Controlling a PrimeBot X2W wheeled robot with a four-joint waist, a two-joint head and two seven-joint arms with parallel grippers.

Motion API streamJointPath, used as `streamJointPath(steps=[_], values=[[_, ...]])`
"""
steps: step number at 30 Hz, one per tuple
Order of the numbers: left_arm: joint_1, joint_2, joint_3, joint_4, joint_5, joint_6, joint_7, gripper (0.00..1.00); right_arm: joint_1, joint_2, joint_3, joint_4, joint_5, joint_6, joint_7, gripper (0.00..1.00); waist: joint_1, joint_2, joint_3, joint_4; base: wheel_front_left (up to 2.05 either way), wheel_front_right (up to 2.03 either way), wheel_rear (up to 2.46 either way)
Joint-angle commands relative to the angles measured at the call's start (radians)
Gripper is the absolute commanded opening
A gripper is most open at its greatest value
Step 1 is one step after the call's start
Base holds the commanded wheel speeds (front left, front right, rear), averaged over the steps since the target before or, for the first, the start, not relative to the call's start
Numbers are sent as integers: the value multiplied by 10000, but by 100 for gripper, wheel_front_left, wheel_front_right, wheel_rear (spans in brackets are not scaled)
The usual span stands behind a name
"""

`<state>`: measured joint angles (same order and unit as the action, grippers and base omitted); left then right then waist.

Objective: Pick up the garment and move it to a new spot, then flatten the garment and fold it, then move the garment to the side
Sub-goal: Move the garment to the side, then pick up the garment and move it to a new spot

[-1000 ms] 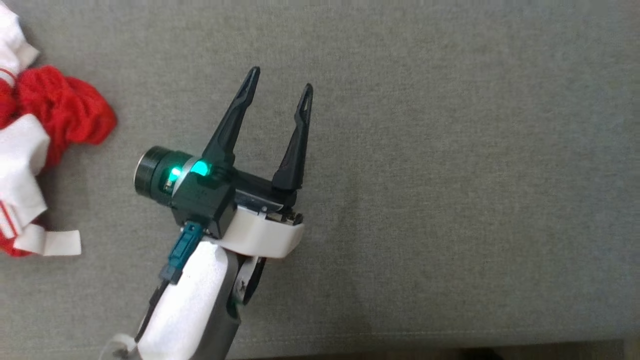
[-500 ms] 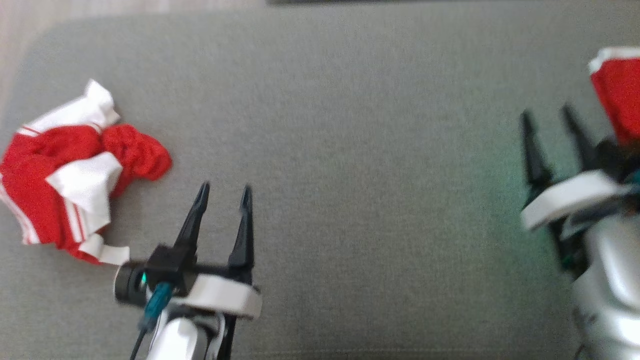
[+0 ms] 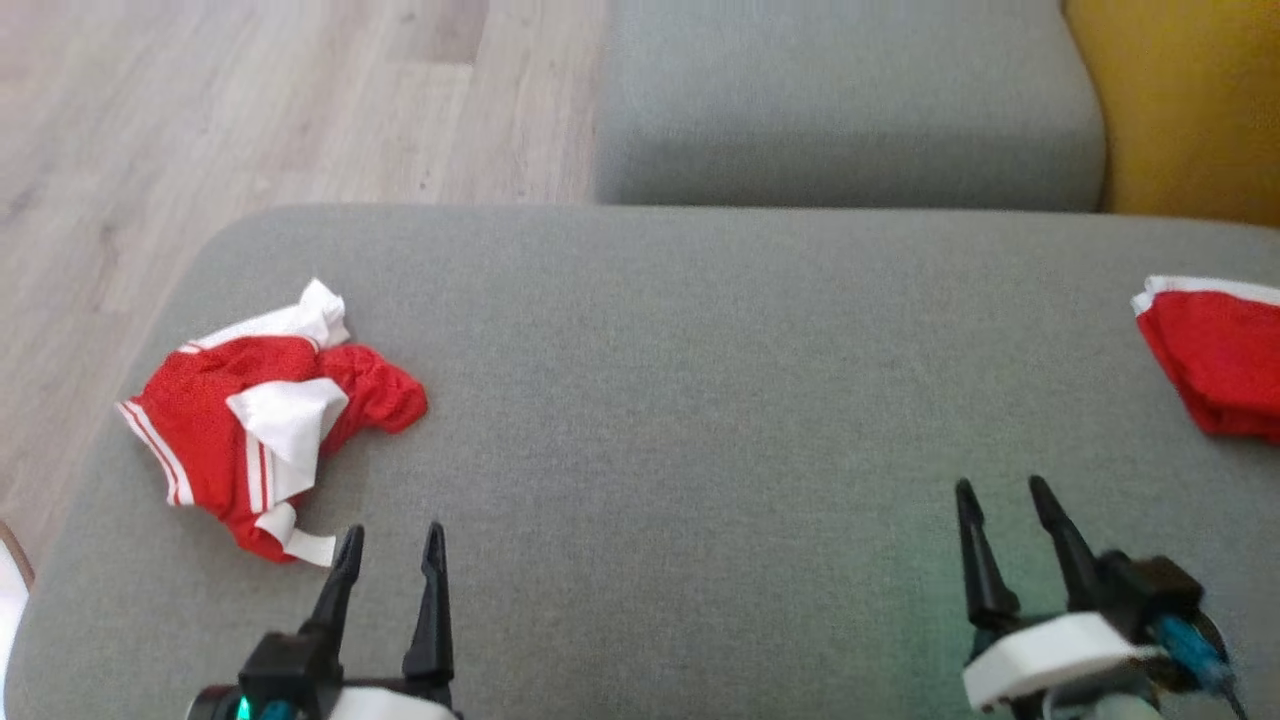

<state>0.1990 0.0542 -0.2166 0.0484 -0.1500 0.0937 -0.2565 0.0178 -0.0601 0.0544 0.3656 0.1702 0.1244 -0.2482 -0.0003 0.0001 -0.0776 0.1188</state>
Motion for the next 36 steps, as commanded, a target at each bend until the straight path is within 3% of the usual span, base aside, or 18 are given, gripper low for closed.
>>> streamJointPath(steps=[1,10,36], values=[[-260,-40,312,-413,57,-75,-53,100,-121,25,82,-546,-96,63,-133,100,3,-1,-120,1,0,0,0],[129,-40,237,-481,191,-182,-53,100,969,95,11,-1132,-48,63,-134,100,3,-1,-337,-147,0,0,0],[56,-40,183,-404,318,-137,-53,100,1041,98,89,-1151,125,63,-135,100,3,-1,-329,-181,0,0,0]])
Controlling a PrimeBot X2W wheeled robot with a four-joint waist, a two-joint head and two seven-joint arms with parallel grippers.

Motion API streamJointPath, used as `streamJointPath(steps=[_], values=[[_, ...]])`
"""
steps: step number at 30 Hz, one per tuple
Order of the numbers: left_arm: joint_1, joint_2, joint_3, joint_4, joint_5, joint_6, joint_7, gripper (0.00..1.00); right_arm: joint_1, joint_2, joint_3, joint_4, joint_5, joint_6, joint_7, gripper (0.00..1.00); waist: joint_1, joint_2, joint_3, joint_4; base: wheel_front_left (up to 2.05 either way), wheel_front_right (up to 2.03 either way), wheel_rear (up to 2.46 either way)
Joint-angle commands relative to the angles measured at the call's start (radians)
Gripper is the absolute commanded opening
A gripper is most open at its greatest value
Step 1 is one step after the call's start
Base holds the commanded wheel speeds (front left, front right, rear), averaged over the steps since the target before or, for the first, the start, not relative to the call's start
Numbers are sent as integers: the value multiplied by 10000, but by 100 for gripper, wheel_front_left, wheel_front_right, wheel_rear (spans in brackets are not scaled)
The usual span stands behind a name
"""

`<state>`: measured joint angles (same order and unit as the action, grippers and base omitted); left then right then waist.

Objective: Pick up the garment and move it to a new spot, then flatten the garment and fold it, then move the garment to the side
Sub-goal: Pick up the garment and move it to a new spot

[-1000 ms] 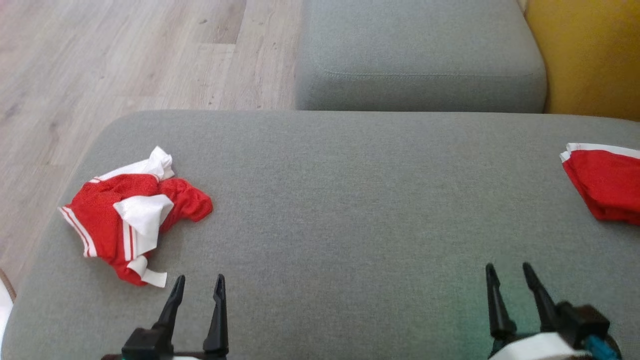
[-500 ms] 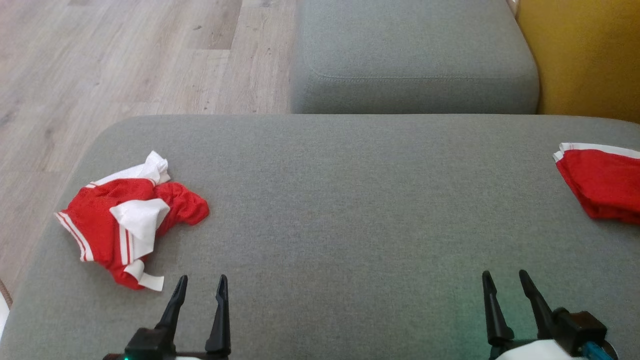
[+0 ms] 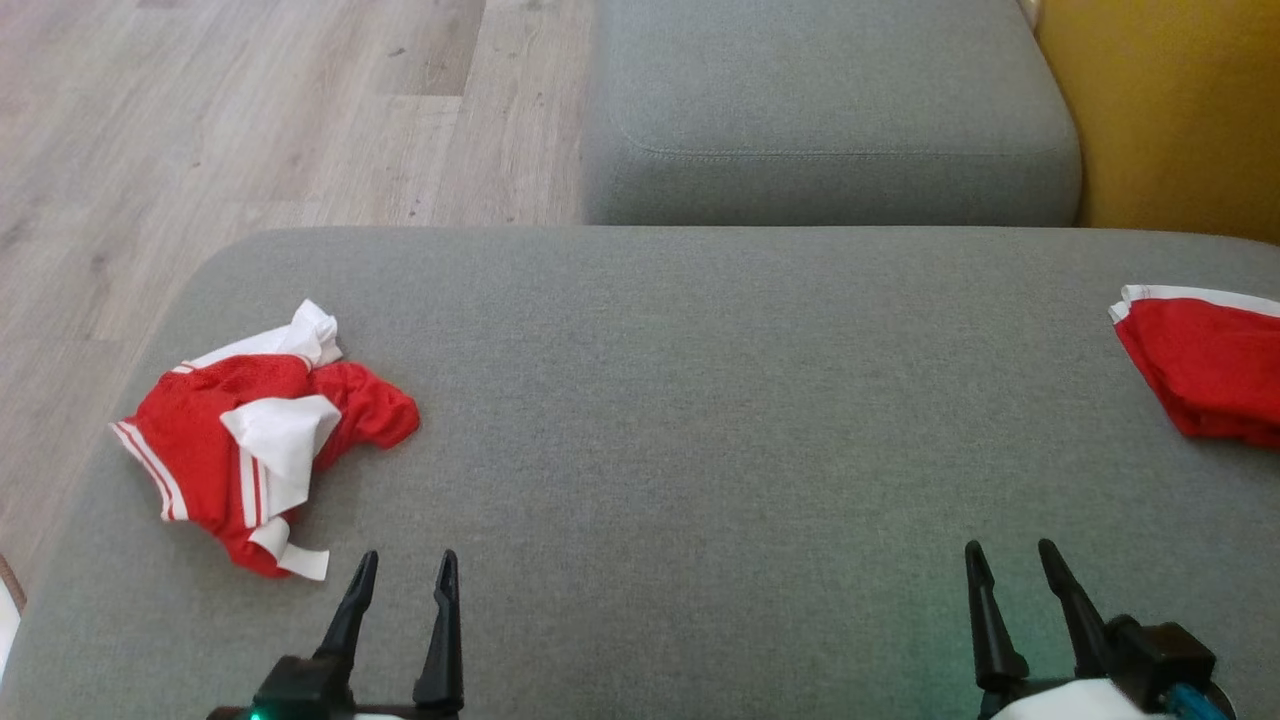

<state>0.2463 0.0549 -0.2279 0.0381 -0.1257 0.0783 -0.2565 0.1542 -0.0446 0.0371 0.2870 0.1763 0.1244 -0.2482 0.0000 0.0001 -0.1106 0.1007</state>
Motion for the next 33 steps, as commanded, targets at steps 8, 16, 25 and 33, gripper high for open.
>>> streamJointPath(steps=[8,16,25,33], values=[[-423,-47,322,-249,113,-42,-53,100,-260,-57,220,-353,58,63,-135,100,0,-1,-9,42,0,0,0],[-457,-47,380,-230,199,-57,-53,100,-172,-57,300,-336,113,63,-135,100,0,-1,-17,444,0,0,0],[-513,-47,616,-282,385,-23,-53,100,-158,-57,445,-363,161,63,-135,100,0,-1,195,2147,0,0,0],[-453,-47,982,-379,420,-4,-53,100,-166,-57,350,-359,52,63,-135,100,0,-1,468,3693,0,0,0]])
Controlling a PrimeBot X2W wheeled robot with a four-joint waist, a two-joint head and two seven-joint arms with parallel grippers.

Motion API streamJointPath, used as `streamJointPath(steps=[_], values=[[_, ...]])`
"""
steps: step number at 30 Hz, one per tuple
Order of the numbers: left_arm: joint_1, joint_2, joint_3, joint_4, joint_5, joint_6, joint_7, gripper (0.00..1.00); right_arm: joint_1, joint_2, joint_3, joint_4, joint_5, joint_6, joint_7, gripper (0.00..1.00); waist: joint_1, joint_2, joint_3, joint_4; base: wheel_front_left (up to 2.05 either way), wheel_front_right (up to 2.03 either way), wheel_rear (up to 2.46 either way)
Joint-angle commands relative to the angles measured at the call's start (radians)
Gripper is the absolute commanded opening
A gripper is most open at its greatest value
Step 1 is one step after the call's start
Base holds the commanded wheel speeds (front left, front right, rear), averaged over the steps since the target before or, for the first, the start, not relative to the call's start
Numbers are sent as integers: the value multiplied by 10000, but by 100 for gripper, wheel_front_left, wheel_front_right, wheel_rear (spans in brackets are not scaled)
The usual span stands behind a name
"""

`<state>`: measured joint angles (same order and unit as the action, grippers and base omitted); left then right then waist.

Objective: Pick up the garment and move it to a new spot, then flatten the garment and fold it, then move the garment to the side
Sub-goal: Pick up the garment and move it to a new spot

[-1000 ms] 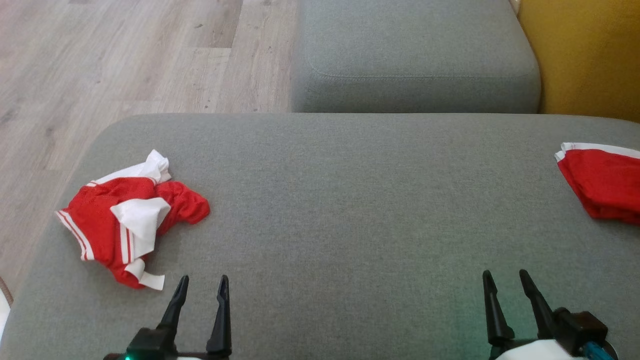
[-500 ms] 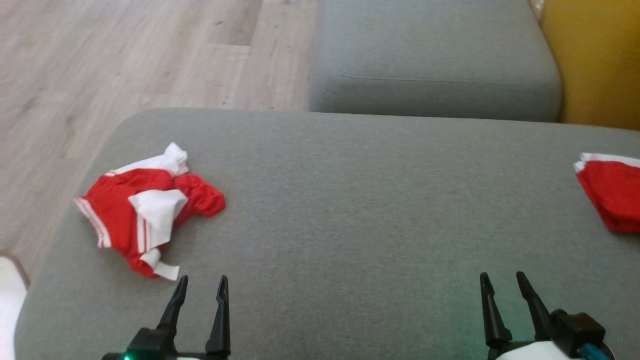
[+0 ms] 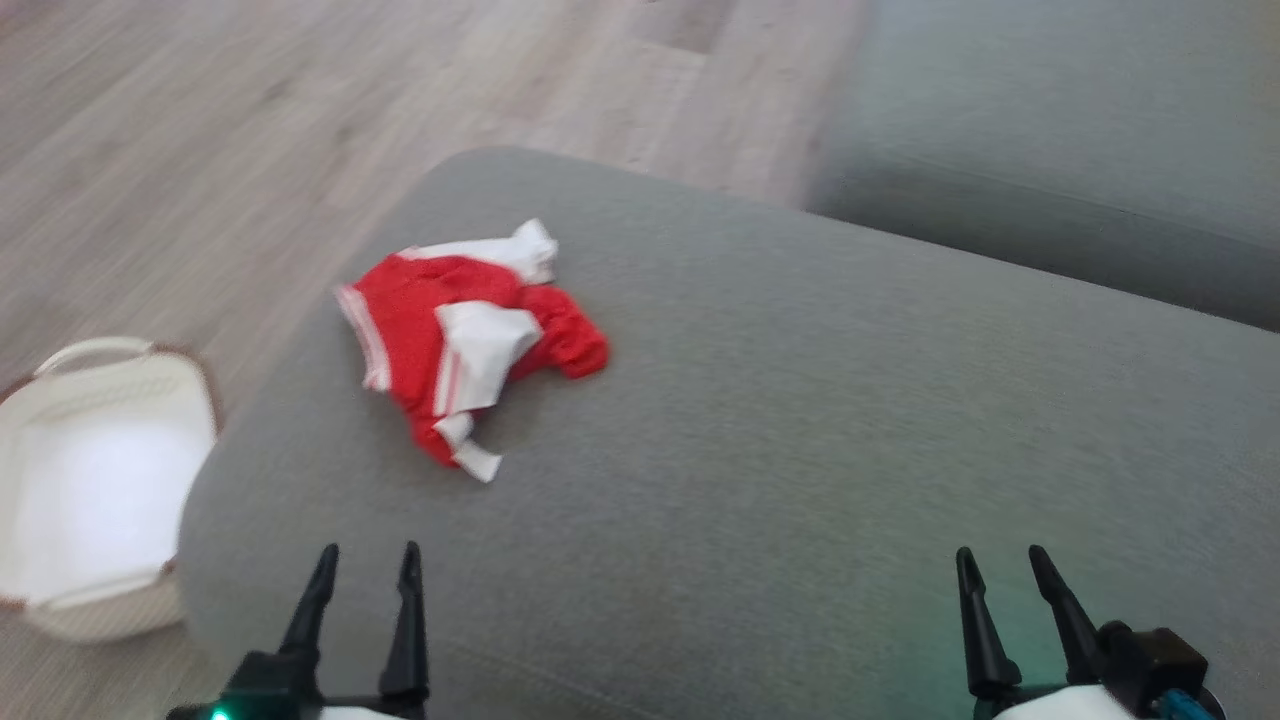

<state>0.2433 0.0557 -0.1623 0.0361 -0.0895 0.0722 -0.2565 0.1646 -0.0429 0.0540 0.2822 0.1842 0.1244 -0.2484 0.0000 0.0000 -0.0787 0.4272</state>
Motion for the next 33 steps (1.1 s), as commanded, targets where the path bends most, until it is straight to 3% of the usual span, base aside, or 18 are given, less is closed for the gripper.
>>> streamJointPath(steps=[1,9,12,17,23,29,33], values=[[-404,-55,390,-394,50,80,-53,100,-298,-74,204,-300,-53,63,-133,100,0,0,213,521,0,0,0],[-616,-55,650,-750,-54,233,-53,100,-723,-74,168,-266,-507,63,-134,100,0,0,906,854,0,0,0],[-1331,-19,884,-802,53,47,-53,100,-809,-218,56,-331,-798,63,-134,100,0,0,1443,906,0,0,0],[-3488,241,1253,-446,197,-417,-53,100,-1069,-1027,-5,-467,-1051,63,-134,100,0,0,2631,750,0,0,0],[-6771,776,1226,2533,336,-988,45,100,-1569,-2045,-183,-772,-1094,63,-121,100,0,0,3997,578,0,0,0],[-9778,897,1301,5983,-177,-1432,1409,100,-2036,-2831,-328,-1398,-970,63,206,100,0,0,5108,410,0,0,0],[-10809,884,1563,7551,-755,-1635,2035,100,-2243,-3081,-336,-1680,-926,63,375,100,0,0,5552,288,0,0,0]])
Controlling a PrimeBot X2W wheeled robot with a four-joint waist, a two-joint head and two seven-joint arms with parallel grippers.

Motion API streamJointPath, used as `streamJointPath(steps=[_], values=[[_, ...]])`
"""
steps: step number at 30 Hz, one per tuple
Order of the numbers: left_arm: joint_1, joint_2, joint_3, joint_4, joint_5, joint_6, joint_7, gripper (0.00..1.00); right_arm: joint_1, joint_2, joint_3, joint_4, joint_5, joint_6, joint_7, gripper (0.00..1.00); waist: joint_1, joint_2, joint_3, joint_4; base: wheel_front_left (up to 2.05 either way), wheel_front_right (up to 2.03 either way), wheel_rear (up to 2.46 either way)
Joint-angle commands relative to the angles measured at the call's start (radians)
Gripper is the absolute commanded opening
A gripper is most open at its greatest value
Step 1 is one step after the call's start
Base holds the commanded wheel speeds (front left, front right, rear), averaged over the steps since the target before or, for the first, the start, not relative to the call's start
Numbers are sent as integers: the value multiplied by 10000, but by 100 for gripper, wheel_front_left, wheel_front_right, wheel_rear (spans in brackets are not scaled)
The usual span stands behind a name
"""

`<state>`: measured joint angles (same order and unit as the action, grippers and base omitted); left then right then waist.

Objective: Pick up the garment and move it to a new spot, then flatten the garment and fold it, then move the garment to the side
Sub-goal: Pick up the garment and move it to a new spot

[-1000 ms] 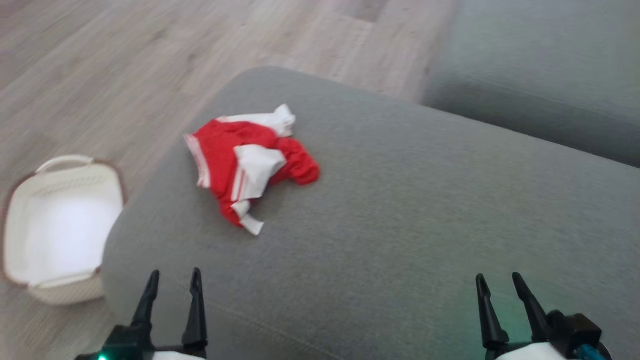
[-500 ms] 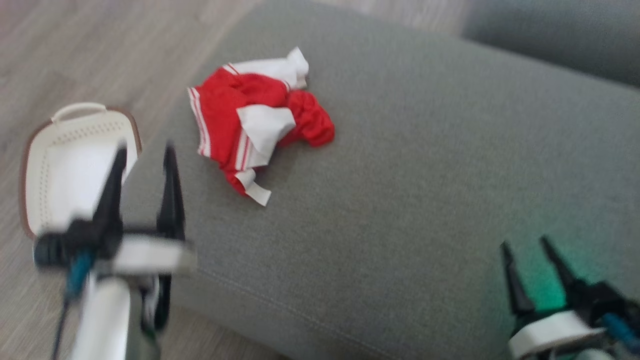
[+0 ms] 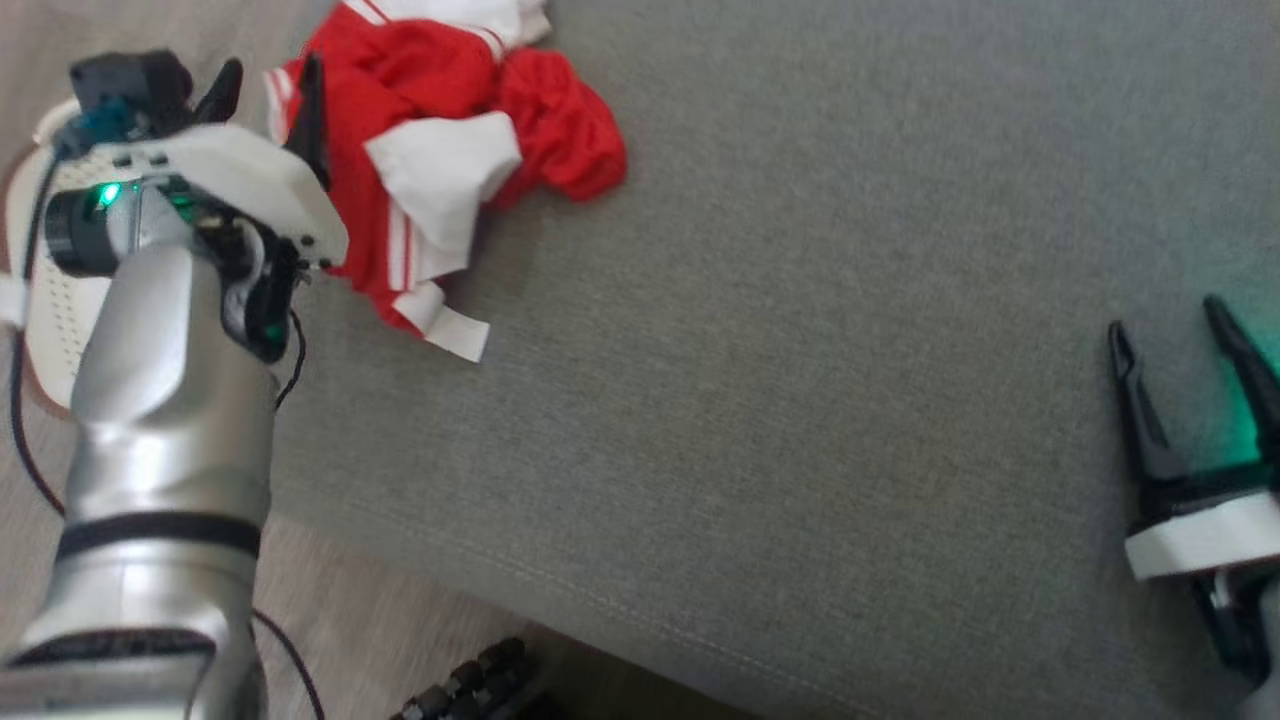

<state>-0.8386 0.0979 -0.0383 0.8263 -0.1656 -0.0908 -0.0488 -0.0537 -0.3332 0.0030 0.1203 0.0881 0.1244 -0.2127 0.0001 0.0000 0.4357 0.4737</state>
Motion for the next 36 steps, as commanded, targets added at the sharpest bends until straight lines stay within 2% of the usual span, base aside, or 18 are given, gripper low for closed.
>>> streamJointPath(steps=[1,8,11,12,13,14,19,25,28,31,36], values=[[-234,449,397,96,-163,-51,138,100,-122,-233,196,-137,44,63,64,100,-1,0,519,-223,0,0,0],[-1071,493,389,2483,-825,-321,956,100,-486,-385,275,-429,105,63,242,100,-1,0,984,-620,0,0,0],[-1177,561,235,2930,-954,-371,758,100,-485,-377,177,-494,109,63,231,100,-1,0,1042,-715,0,0,0],[-1202,611,182,3000,-960,-377,532,82,-478,-370,168,-492,110,63,220,100,-1,0,1030,-746,0,0,0],[-1224,667,137,3041,-945,-381,223,4,-469,-356,172,-470,109,63,208,100,-1,0,991,-773,0,0,0],[-1248,732,79,3096,-898,-382,-72,0,-459,-322,180,-425,107,63,190,100,-1,0,912,-797,0,0,0],[-1515,973,-239,3064,-763,-392,-1417,0,-439,130,383,27,176,63,-71,100,-1,0,-38,-1018,0,0,0],[-1840,1238,-1306,2145,-624,-396,-1925,0,-479,1103,854,983,364,63,-415,100,-1,0,-1944,-1726,0,0,0],[-1858,1275,-2350,1165,-802,-397,-1971,0,-438,1572,885,1312,428,63,-475,100,-1,0,-2804,-2263,0,0,0],[-1764,1580,-3346,61,-1155,-397,-1874,0,-458,2002,705,1192,459,63,-484,100,-1,0,-3519,-2965,0,0,0],[-1617,2113,-4356,-1761,-1893,-398,-1371,0,-456,2339,603,877,421,63,-487,100,-1,0,-4305,-4282,0,0,0]])
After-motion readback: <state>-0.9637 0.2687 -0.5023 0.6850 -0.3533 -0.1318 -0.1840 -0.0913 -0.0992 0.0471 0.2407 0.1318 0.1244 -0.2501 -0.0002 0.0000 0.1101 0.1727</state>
